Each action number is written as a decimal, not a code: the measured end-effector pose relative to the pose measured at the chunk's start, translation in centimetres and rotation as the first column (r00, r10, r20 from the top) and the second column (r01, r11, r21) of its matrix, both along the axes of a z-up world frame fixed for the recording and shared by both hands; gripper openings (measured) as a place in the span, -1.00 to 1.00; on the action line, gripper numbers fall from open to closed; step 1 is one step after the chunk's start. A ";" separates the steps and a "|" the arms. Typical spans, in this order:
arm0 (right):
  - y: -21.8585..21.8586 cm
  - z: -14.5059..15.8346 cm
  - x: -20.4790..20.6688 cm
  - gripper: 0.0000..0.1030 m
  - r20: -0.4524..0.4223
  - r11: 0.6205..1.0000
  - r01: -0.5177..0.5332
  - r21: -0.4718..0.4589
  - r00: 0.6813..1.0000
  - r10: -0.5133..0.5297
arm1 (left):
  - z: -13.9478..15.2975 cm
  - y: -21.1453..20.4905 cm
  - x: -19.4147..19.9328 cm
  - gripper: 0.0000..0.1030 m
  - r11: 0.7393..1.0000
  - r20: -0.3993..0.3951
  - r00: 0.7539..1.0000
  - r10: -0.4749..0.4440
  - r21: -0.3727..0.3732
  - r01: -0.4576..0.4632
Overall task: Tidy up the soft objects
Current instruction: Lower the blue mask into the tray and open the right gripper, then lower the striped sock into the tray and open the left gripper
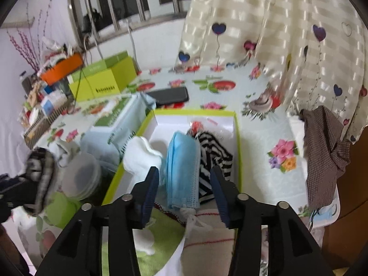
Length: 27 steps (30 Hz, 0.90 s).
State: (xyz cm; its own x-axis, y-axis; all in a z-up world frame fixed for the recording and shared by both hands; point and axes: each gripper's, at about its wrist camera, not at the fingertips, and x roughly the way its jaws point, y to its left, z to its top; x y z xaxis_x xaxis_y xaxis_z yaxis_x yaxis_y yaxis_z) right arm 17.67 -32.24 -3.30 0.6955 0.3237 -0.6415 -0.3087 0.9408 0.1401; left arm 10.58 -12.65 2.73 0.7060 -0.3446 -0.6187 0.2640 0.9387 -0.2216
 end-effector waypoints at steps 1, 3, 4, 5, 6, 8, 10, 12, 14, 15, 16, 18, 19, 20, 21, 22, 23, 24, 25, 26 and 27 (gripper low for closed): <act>-0.2 0.3 -0.4 -0.10 0.012 1.000 0.003 0.007 1.000 -0.003 | -0.1 -0.4 0.2 -0.71 1.000 -0.004 1.000 0.000 0.003 0.000; -0.7 0.9 -1.2 -0.09 0.032 1.000 0.002 0.023 0.999 -0.003 | -0.2 -1.1 0.8 -0.71 1.000 -0.010 1.000 -0.003 0.009 0.003; -0.9 1.1 -1.8 -0.09 0.043 0.999 0.001 0.033 0.999 -0.002 | -0.4 -1.5 1.1 -0.71 1.000 -0.015 1.000 -0.003 0.013 0.003; -1.1 1.2 -2.0 -0.09 0.048 0.999 0.000 0.038 0.999 -0.001 | -0.5 -1.9 1.3 -0.71 1.000 -0.022 1.000 -0.003 0.015 0.004; -1.4 1.4 -2.4 -0.09 0.055 0.999 -0.001 0.047 0.999 -0.001 | -0.7 -2.2 1.6 -0.71 1.000 -0.026 1.000 -0.005 0.017 0.006; -1.9 1.6 -2.8 -0.09 0.064 0.998 0.000 0.061 0.998 -0.004 | -1.1 -3.0 2.3 -0.71 1.000 -0.036 0.999 -0.005 0.028 0.006; -2.3 1.7 -3.2 -0.09 0.070 0.997 0.000 0.072 0.998 -0.005 | -1.6 -3.6 3.1 -0.71 0.999 -0.053 0.999 -0.002 0.033 0.003; -2.8 1.7 -3.4 -0.09 0.075 0.996 0.001 0.084 0.997 -0.007 | -2.0 -4.1 3.9 -0.71 0.999 -0.067 0.998 0.005 0.038 -0.002; -3.1 1.7 -3.6 -0.09 0.078 0.996 0.001 0.093 0.997 -0.008 | -2.6 -4.5 4.5 -0.71 0.999 -0.081 0.997 0.009 0.043 -0.006; -3.2 1.6 -3.6 -0.09 0.080 0.995 0.000 0.098 0.997 -0.008 | -2.9 -4.7 4.9 -0.71 0.999 -0.092 0.996 0.012 0.046 -0.008; -3.3 1.6 -3.7 -0.09 0.081 0.995 0.000 0.101 0.997 -0.008 | -3.2 -4.9 5.2 -0.71 0.999 -0.103 0.995 0.014 0.049 -0.009; -3.6 1.5 -3.7 -0.09 0.083 0.994 -0.003 0.109 0.997 -0.007 | -3.7 -5.3 5.8 -0.71 0.998 -0.115 0.993 0.017 0.055 -0.011; -3.7 1.5 -3.8 -0.09 0.083 0.994 -0.004 0.113 0.997 -0.006 | -4.0 -5.4 6.1 -0.71 0.998 -0.122 0.992 0.018 0.059 -0.011; -3.8 1.4 -3.7 -0.09 0.082 0.993 -0.005 0.116 0.997 -0.005 | -4.3 -5.5 6.2 -0.71 0.998 -0.129 0.992 0.018 0.061 -0.010; -3.8 1.3 -3.7 -0.09 0.081 0.993 -0.005 0.118 0.997 -0.005 | -4.5 -5.6 6.5 -0.66 0.998 -0.136 0.991 0.015 0.063 -0.006; -3.9 1.3 -3.7 -0.09 0.081 0.993 -0.005 0.119 0.997 -0.005 | -4.8 -5.8 6.6 -0.58 0.998 -0.146 0.989 0.012 0.065 -0.002; -3.9 1.3 -3.7 -0.09 0.080 0.993 -0.005 0.121 0.997 -0.005 | -5.0 -5.8 6.8 -0.54 0.998 -0.154 0.988 0.010 0.067 0.001; -4.0 1.2 -3.6 -0.09 0.079 0.992 -0.006 0.122 0.997 -0.004 | -5.1 -5.9 6.9 -0.43 0.998 -0.162 0.987 0.009 0.068 0.002; -4.0 1.2 -3.6 -0.09 0.080 0.992 -0.006 0.122 0.997 -0.004 | -5.3 -5.9 7.0 -0.28 0.998 -0.164 0.986 0.012 0.068 0.000; -4.0 1.2 -3.7 -0.09 0.081 0.992 -0.007 0.123 0.997 -0.003 | -5.3 -5.8 7.0 -0.23 0.998 -0.161 0.987 0.014 0.064 -0.003; -4.0 1.2 -3.7 -0.09 0.082 0.992 -0.008 0.124 0.997 -0.003 | -5.2 -5.7 6.9 -0.16 0.999 -0.158 0.987 0.012 0.054 -0.003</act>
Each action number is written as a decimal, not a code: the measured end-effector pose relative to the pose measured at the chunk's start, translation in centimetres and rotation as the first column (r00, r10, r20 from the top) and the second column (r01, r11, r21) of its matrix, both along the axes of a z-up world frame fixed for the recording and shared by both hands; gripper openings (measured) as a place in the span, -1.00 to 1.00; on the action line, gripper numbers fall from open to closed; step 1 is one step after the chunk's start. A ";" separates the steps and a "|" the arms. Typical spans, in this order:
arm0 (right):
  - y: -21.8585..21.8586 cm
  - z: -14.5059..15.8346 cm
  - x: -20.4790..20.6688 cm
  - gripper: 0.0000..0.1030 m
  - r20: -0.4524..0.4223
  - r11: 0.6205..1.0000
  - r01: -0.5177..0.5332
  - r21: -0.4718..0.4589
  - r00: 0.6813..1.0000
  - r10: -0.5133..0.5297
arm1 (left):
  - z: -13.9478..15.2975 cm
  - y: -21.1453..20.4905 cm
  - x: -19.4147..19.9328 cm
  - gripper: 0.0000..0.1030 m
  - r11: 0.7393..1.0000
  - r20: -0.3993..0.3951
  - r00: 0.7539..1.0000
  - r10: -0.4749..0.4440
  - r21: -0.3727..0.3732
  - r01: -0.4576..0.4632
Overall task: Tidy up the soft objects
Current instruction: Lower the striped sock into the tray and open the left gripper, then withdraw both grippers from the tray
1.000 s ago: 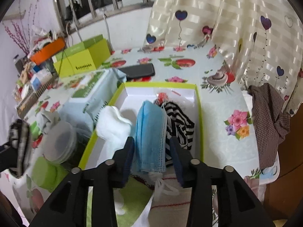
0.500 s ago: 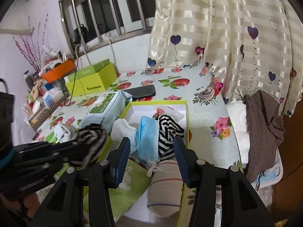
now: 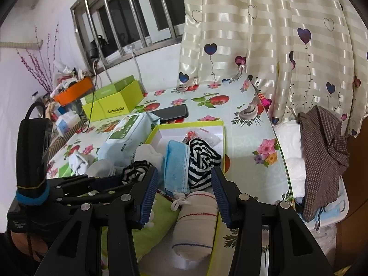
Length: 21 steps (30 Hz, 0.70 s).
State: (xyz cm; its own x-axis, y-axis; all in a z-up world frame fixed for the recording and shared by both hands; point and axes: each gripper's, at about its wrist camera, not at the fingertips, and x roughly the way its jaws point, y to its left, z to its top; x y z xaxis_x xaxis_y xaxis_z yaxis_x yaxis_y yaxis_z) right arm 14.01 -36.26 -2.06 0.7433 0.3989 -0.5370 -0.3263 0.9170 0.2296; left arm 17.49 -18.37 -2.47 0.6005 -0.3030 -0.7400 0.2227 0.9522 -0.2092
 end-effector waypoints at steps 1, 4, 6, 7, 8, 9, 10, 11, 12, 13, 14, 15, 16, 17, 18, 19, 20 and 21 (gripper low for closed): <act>0.0 0.0 -0.1 -0.09 0.001 1.000 0.000 0.000 1.000 0.000 | 0.2 0.1 -0.1 -0.15 1.000 0.007 1.000 0.002 -0.008 -0.002; 0.1 0.0 -0.2 -0.09 0.008 1.000 0.001 0.001 1.000 -0.001 | 0.9 0.3 -0.7 -0.15 1.000 0.043 0.999 0.004 -0.013 -0.004; 0.0 0.1 -0.4 -0.09 0.013 1.000 0.006 0.002 1.000 -0.006 | 1.4 0.4 -0.9 -0.15 1.000 0.055 0.998 0.002 -0.030 0.000; 0.0 0.2 -0.5 -0.09 0.015 1.000 0.007 0.003 1.000 -0.007 | 1.7 0.5 -1.1 -0.15 0.999 0.062 0.998 -0.003 -0.038 0.005; 0.1 0.3 -0.6 -0.09 0.016 1.000 0.009 0.003 1.000 -0.009 | 1.9 0.5 -1.2 -0.15 0.999 0.068 0.998 -0.007 -0.043 0.010; 0.1 0.3 -0.7 -0.09 0.018 1.000 0.010 0.002 1.000 -0.010 | 2.1 0.6 -1.4 -0.15 0.999 0.074 0.997 -0.009 -0.049 0.013; 0.1 0.4 -0.9 -0.09 0.019 1.000 0.012 -0.001 1.000 -0.012 | 2.4 0.7 -1.7 -0.15 0.998 0.081 0.997 -0.013 -0.056 0.018; 0.1 0.5 -1.0 -0.09 0.020 1.000 0.014 -0.003 1.000 -0.014 | 2.7 0.7 -1.9 -0.15 0.998 0.087 0.996 -0.017 -0.059 0.022; 0.1 0.5 -1.2 -0.09 0.021 1.000 0.015 -0.004 1.000 -0.015 | 2.9 0.8 -2.3 -0.15 0.998 0.095 0.995 -0.021 -0.062 0.027; 0.2 0.6 -1.3 -0.09 0.022 1.000 0.016 -0.005 1.000 -0.016 | 3.2 0.8 -2.5 -0.15 0.997 0.100 0.995 -0.026 -0.063 0.033; 0.2 0.7 -1.6 -0.09 0.023 1.000 0.016 -0.006 1.000 -0.016 | 3.4 0.9 -2.9 -0.15 0.997 0.105 0.994 -0.036 -0.068 0.043; 0.3 0.8 -1.9 -0.09 0.024 1.000 0.016 -0.007 1.000 -0.016 | 3.6 1.0 -3.2 -0.15 0.996 0.108 0.993 -0.043 -0.073 0.051; 0.4 0.9 -2.1 -0.09 0.025 1.000 0.016 -0.009 1.000 -0.016 | 3.8 1.2 -3.6 -0.15 0.995 0.111 0.993 -0.049 -0.080 0.058; 0.5 0.9 -2.4 -0.09 0.026 1.000 0.015 -0.011 1.000 -0.015 | 4.0 1.4 -4.1 -0.15 0.994 0.117 0.992 -0.052 -0.085 0.062; 0.7 1.0 -2.8 -0.09 0.026 1.000 0.014 -0.013 1.000 -0.014 | 4.2 1.6 -4.4 -0.15 0.994 0.122 0.991 -0.054 -0.089 0.065; 0.8 1.0 -3.1 -0.09 0.025 1.000 0.013 -0.015 1.000 -0.013 | 4.4 1.9 -4.9 -0.15 0.993 0.127 0.990 -0.056 -0.095 0.069; 0.9 1.1 -3.4 -0.09 0.025 1.000 0.011 -0.017 1.000 -0.011 | 4.6 2.1 -5.3 -0.15 0.993 0.130 0.990 -0.057 -0.099 0.071; 1.1 1.2 -3.8 -0.09 0.025 1.000 0.009 -0.020 1.000 -0.008 | 4.7 2.4 -5.7 -0.15 0.992 0.134 0.989 -0.056 -0.103 0.070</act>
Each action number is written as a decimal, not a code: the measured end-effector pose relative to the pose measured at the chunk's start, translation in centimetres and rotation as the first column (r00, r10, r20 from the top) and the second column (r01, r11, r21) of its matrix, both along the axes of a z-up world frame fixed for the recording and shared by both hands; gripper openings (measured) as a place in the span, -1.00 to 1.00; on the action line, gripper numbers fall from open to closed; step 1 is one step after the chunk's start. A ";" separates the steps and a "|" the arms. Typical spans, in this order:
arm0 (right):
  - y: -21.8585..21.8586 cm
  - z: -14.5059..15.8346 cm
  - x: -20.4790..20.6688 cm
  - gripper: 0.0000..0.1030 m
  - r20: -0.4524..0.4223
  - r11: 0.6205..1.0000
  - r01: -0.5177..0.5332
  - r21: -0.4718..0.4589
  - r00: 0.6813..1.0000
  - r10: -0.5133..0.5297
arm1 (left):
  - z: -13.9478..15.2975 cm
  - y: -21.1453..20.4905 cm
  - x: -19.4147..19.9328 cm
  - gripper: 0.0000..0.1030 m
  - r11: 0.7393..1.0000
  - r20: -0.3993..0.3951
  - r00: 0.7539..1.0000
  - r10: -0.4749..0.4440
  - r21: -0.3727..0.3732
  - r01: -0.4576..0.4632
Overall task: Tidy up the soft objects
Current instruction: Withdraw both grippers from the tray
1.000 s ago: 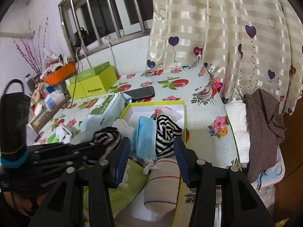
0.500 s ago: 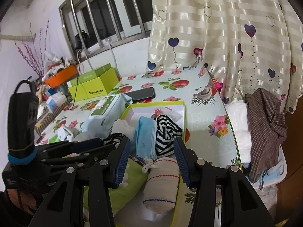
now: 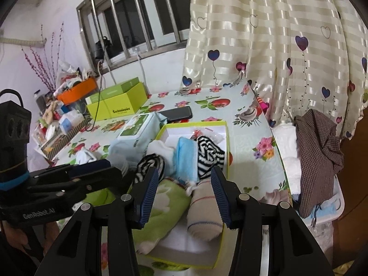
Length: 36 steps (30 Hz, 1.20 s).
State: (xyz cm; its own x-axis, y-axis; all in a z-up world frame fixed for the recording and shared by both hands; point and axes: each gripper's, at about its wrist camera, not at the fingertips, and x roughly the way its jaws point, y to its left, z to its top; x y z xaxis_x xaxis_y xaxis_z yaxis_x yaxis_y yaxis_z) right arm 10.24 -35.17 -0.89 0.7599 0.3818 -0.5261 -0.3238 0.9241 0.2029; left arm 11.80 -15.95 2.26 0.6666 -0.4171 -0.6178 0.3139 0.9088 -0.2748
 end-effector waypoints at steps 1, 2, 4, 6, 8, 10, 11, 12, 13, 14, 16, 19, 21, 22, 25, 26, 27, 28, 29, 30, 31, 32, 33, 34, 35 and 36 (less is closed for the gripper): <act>0.2 0.0 -0.4 -0.09 0.000 1.000 -0.002 -0.003 1.000 0.002 | 0.1 0.2 -0.3 -0.15 1.000 0.003 1.000 0.001 -0.003 -0.001; 0.4 0.1 -0.8 -0.09 0.000 1.000 -0.004 -0.007 1.000 0.004 | 0.3 0.5 -0.8 -0.15 1.000 0.007 1.000 0.001 -0.004 -0.001; 0.9 0.3 -1.6 -0.09 -0.001 1.000 -0.010 -0.011 1.000 0.010 | 0.6 1.0 -1.7 -0.15 1.000 0.017 1.000 0.003 -0.001 -0.003; 1.3 0.4 -2.2 -0.09 0.000 1.000 -0.016 -0.018 1.000 0.016 | 0.8 1.5 -2.5 -0.15 1.000 0.026 1.000 0.014 0.006 -0.014; 2.0 0.6 -2.9 -0.09 0.000 0.999 -0.027 -0.030 1.000 0.027 | 0.9 2.0 -3.2 -0.15 1.000 0.033 0.999 0.023 0.011 -0.023; 2.6 0.8 -3.4 -0.09 0.001 0.999 -0.033 -0.038 0.999 0.033 | 1.0 2.7 -3.8 -0.15 0.999 0.034 0.999 0.034 0.013 -0.035; 3.0 0.9 -3.7 -0.09 0.002 0.998 -0.038 -0.045 0.999 0.038 | 0.9 3.0 -4.0 -0.15 0.999 0.033 0.999 0.038 0.012 -0.039; 3.3 1.0 -3.9 -0.09 0.002 0.998 -0.041 -0.052 0.999 0.041 | 0.9 3.4 -4.2 -0.15 0.999 0.032 0.999 0.044 0.012 -0.045; 3.7 1.1 -4.1 -0.09 0.001 0.997 -0.045 -0.059 0.999 0.045 | 1.0 3.7 -4.6 -0.15 0.998 0.033 0.998 0.052 0.015 -0.053; 4.2 1.2 -4.4 -0.09 -0.001 0.997 -0.049 -0.066 0.999 0.049 | 1.0 4.0 -4.8 -0.15 0.998 0.035 0.998 0.058 0.018 -0.059; 4.9 1.3 -4.6 -0.08 -0.003 0.995 -0.056 -0.077 0.998 0.056 | 1.0 4.6 -5.3 -0.15 0.997 0.036 0.997 0.069 0.020 -0.070; 6.2 1.3 -5.2 -0.08 -0.007 0.993 -0.071 -0.097 0.997 0.070 | 0.9 5.4 -6.0 -0.15 0.996 0.040 0.996 0.083 0.028 -0.084; 6.9 1.3 -5.6 -0.07 -0.010 0.991 -0.083 -0.106 0.997 0.083 | 1.0 6.0 -6.5 -0.15 0.995 0.043 0.995 0.089 0.029 -0.091; 7.2 1.2 -5.7 -0.07 -0.012 0.990 -0.087 -0.110 0.996 0.086 | 0.9 6.3 -6.8 -0.15 0.995 0.043 0.995 0.094 0.030 -0.096; 8.1 1.3 -6.2 -0.05 -0.015 0.988 -0.101 -0.119 0.995 0.100 | 0.8 6.9 -7.3 -0.15 0.994 0.041 0.994 0.106 0.027 -0.107; 8.4 1.3 -6.4 -0.05 -0.016 0.987 -0.106 -0.124 0.994 0.105 | 0.8 7.1 -7.5 -0.15 0.994 0.040 0.993 0.109 0.027 -0.110; 8.6 1.3 -6.5 -0.04 -0.017 0.986 -0.109 -0.128 0.994 0.108 | 0.7 7.3 -7.6 -0.15 0.993 0.040 0.993 0.111 0.027 -0.112; 8.9 1.3 -6.6 -0.03 -0.017 0.985 -0.113 -0.131 0.994 0.111 | 0.7 7.5 -7.7 -0.15 0.993 0.039 0.993 0.113 0.026 -0.114; 9.1 1.3 -6.8 -0.02 -0.018 0.984 -0.117 -0.134 0.993 0.115 | 0.6 7.7 -7.8 -0.15 0.993 0.036 0.993 0.116 0.026 -0.117; 9.3 1.3 -6.9 0.00 -0.018 0.983 -0.120 -0.136 0.993 0.118 | 0.6 7.8 -8.0 -0.15 0.993 0.035 0.993 0.117 0.025 -0.118; 9.4 1.3 -7.0 0.01 -0.018 0.983 -0.122 -0.137 0.992 0.121 | 0.5 7.9 -8.1 -0.15 0.993 0.034 0.992 0.118 0.025 -0.119; 9.6 1.3 -7.1 0.01 -0.018 0.982 -0.125 -0.138 0.992 0.124 | 0.5 8.0 -8.2 -0.15 0.992 0.034 0.992 0.121 0.025 -0.122; 9.7 1.4 -7.2 0.01 -0.018 0.982 -0.126 -0.139 0.992 0.125 | 0.5 8.1 -8.3 -0.15 0.992 0.033 0.992 0.123 0.025 -0.124; 9.8 1.4 -7.2 0.02 -0.018 0.982 -0.128 -0.140 0.992 0.127 | 0.4 8.3 -8.3 -0.15 0.992 0.032 0.992 0.125 0.025 -0.126; 10.0 1.4 -7.3 0.02 -0.018 0.981 -0.130 -0.143 0.991 0.129 | 0.4 8.4 -8.4 -0.15 0.992 0.030 0.991 0.127 0.024 -0.128; 10.1 1.3 -7.3 0.02 -0.019 0.980 -0.133 -0.145 0.991 0.131 | 0.4 8.5 -8.5 -0.15 0.991 0.029 0.991 0.129 0.024 -0.130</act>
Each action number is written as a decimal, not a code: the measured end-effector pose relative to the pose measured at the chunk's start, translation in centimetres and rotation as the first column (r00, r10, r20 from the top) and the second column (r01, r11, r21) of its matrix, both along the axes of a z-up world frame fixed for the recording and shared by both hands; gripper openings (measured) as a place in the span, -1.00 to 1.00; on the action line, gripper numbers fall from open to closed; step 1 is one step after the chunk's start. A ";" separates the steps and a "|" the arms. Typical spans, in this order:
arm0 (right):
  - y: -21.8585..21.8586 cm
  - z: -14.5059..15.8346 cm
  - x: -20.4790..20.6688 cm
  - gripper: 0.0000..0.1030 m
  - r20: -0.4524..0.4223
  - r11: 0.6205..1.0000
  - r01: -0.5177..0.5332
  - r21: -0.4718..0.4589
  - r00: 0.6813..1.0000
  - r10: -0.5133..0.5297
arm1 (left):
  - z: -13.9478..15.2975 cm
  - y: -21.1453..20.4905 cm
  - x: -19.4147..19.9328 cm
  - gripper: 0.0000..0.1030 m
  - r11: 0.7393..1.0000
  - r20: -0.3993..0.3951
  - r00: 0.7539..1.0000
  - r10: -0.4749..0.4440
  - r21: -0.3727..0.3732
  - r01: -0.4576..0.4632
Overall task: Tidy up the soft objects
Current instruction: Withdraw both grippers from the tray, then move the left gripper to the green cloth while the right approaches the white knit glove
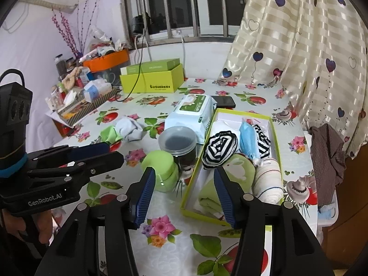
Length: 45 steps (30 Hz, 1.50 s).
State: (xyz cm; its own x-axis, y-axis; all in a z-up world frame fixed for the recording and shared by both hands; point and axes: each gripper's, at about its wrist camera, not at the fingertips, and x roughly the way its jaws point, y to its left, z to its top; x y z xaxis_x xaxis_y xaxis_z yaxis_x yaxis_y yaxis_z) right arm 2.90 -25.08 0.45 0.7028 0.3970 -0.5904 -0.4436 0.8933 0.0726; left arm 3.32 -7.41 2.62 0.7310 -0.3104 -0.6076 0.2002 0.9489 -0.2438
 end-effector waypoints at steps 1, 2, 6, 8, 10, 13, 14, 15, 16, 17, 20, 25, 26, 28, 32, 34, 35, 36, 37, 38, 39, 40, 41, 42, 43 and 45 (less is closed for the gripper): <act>0.1 0.0 0.0 0.02 -0.001 1.000 -0.002 -0.001 1.000 0.002 | -0.1 0.1 0.0 -0.15 1.000 -0.001 1.000 0.002 0.000 -0.002; 0.2 0.0 0.0 0.02 -0.002 1.000 -0.005 -0.002 1.000 0.005 | -0.1 0.3 -0.1 -0.15 1.000 -0.002 1.000 0.005 -0.001 -0.005; 0.5 -0.1 -0.1 0.03 -0.006 1.000 -0.013 -0.003 1.000 0.013 | -0.3 0.7 -0.3 -0.15 1.000 -0.008 1.000 0.014 -0.005 -0.014; 0.6 -0.2 -0.1 0.03 -0.007 1.000 -0.017 -0.002 1.000 0.017 | -0.6 0.9 -0.3 -0.15 1.000 -0.015 1.000 0.020 -0.004 -0.020; 0.6 -0.3 0.0 0.03 -0.007 1.000 -0.020 -0.001 1.000 0.020 | -0.9 1.3 -0.2 -0.15 1.000 -0.024 0.999 0.029 -0.004 -0.029; 0.7 -0.4 0.1 0.03 -0.011 1.000 -0.023 0.000 1.000 0.023 | -1.3 1.7 -0.1 -0.15 0.999 -0.037 0.998 0.041 -0.005 -0.041; 0.8 -0.4 0.1 0.03 -0.014 1.000 -0.025 0.001 1.000 0.025 | -1.4 1.8 0.0 -0.15 0.999 -0.040 0.998 0.041 -0.006 -0.041; 0.8 -0.5 0.2 0.03 -0.016 1.000 -0.026 0.001 1.000 0.026 | -1.5 1.8 0.0 -0.15 0.999 -0.043 0.998 0.041 -0.007 -0.041; 0.9 -0.6 0.3 0.03 -0.019 1.000 -0.027 0.000 0.999 0.027 | -1.6 1.9 0.0 -0.15 0.999 -0.045 0.998 0.040 -0.008 -0.040; 1.0 -0.7 0.4 0.03 -0.022 1.000 -0.028 -0.002 0.999 0.028 | -1.8 1.9 0.1 -0.15 0.999 -0.049 0.998 0.037 -0.010 -0.038; 1.1 -0.7 0.6 0.03 -0.027 1.000 -0.029 -0.005 0.999 0.029 | -2.2 2.2 0.0 -0.15 0.999 -0.057 0.998 0.027 -0.017 -0.028; 1.6 -0.8 0.8 0.03 -0.032 0.999 -0.032 -0.008 0.999 0.032 | -2.8 3.4 0.0 -0.15 0.998 -0.068 0.997 0.039 -0.036 -0.041; 1.8 -0.8 0.9 0.03 -0.033 0.999 -0.034 -0.007 0.999 0.034 | -2.8 3.6 0.0 -0.15 0.998 -0.070 0.997 0.043 -0.038 -0.046; 2.0 -0.8 1.1 0.03 -0.037 0.999 -0.038 0.000 0.999 0.038 | -3.1 4.3 0.1 -0.15 0.997 -0.076 0.995 0.057 -0.039 -0.060; 2.4 -1.0 1.4 0.03 -0.052 0.999 -0.046 0.011 0.998 0.046 | -3.6 5.7 0.3 -0.15 0.995 -0.092 0.992 0.082 -0.055 -0.087; 2.6 -1.0 1.6 0.03 -0.060 0.999 -0.051 0.019 0.997 0.052 | -3.8 6.4 0.3 -0.15 0.994 -0.088 0.992 0.092 -0.057 -0.097; 2.7 -0.9 1.7 0.03 -0.062 0.998 -0.053 0.021 0.997 0.054 | -3.9 6.8 0.3 -0.15 0.993 -0.089 0.991 0.097 -0.059 -0.103; 2.8 -0.9 1.7 0.03 -0.060 0.998 -0.055 0.022 0.997 0.056 | -4.0 7.2 0.3 -0.15 0.992 -0.091 0.990 0.104 -0.062 -0.110; 3.0 -0.8 1.7 0.03 -0.058 0.998 -0.056 0.023 0.997 0.057 | -4.0 7.7 0.3 -0.15 0.991 -0.093 0.989 0.113 -0.067 -0.120; 3.1 -0.7 1.8 0.03 -0.057 0.998 -0.058 0.023 0.997 0.059 | -4.1 8.1 0.3 -0.15 0.990 -0.093 0.989 0.118 -0.070 -0.125; 3.4 -0.6 1.8 0.03 -0.055 0.998 -0.064 0.024 0.996 0.066 | -4.1 8.7 0.3 -0.15 0.988 -0.091 0.988 0.128 -0.074 -0.135; 3.7 -0.6 1.9 0.03 -0.056 0.997 -0.074 0.025 0.996 0.076 | -4.1 9.3 0.3 -0.15 0.986 -0.090 0.986 0.140 -0.079 -0.148; 3.9 -0.6 2.0 0.03 -0.058 0.996 -0.083 0.025 0.995 0.084 | -4.1 9.7 0.4 -0.15 0.984 -0.089 0.985 0.149 -0.082 -0.157; 4.2 -0.6 2.1 0.03 -0.061 0.995 -0.093 0.025 0.994 0.095 | -4.2 10.3 0.4 -0.15 0.982 -0.089 0.983 0.162 -0.086 -0.169; 4.5 -0.6 2.2 0.03 -0.062 0.995 -0.099 0.024 0.993 0.101 | -4.2 10.8 0.5 -0.15 0.979 -0.089 0.980 0.175 -0.090 -0.183; 5.2 -0.5 2.4 0.03 -0.061 0.993 -0.118 0.020 0.991 0.119 | -4.3 12.1 0.7 -0.15 0.971 -0.095 0.974 0.208 -0.101 -0.217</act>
State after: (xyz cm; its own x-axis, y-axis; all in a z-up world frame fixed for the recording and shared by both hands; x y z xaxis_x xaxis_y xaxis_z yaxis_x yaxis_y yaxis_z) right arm 5.34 -19.84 -0.08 0.6123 0.4851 -0.6243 -0.5401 0.8333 0.1178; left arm 4.01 4.73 -1.73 0.7361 -0.2215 -0.6396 -0.0285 0.9340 -0.3562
